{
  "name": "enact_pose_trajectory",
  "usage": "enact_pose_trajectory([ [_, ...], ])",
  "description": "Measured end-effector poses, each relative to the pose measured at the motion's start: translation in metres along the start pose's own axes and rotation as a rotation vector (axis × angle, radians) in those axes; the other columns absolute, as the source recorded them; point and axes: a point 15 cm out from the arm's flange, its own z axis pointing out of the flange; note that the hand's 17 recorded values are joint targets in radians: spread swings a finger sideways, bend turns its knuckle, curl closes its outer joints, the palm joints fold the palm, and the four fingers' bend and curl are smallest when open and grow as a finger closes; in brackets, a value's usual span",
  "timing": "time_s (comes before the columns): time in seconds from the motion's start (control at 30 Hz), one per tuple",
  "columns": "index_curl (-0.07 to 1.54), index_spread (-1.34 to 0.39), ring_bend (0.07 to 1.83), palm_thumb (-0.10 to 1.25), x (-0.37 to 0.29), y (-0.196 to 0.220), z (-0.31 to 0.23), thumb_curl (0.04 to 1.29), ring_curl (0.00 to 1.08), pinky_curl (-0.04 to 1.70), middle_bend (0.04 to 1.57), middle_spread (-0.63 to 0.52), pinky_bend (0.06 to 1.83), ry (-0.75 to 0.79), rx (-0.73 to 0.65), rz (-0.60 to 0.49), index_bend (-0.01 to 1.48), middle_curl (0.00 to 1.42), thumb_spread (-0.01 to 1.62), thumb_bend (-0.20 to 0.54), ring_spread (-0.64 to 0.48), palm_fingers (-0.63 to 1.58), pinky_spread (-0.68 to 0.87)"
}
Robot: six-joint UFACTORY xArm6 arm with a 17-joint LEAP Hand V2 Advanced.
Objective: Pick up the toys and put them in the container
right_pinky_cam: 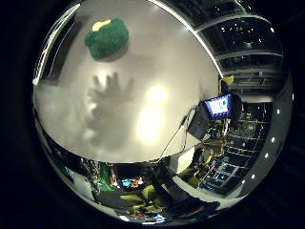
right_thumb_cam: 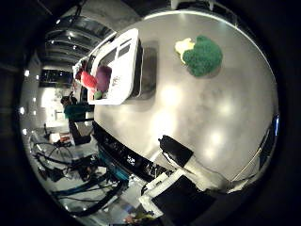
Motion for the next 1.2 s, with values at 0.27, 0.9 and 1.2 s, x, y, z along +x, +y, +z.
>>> enact_pose_trajectory([
  [0.27, 0.25, -0.37, 0.28, 0.68, 0.026, -0.032, 0.025, 0.32, 0.26, 0.30, 0.22, 0.04, 0.44, 0.013, 0.030, 0.000, 0.15, 0.33, 1.00, -0.024, 0.16, 0.10, 0.41],
  [0.9, 0.26, -0.37, 0.32, 0.68, 0.029, -0.160, 0.064, 0.33, 0.27, 0.31, 0.19, 0.09, 0.51, -0.006, 0.000, -0.097, 0.16, 0.31, 0.99, -0.026, 0.17, 0.05, 0.41],
  [1.2, 0.27, -0.39, 0.47, 0.67, 0.008, -0.158, 0.125, 0.32, 0.29, 0.30, 0.20, 0.03, 0.54, -0.052, -0.091, -0.097, 0.21, 0.31, 0.97, -0.027, 0.08, 0.36, 0.39],
])
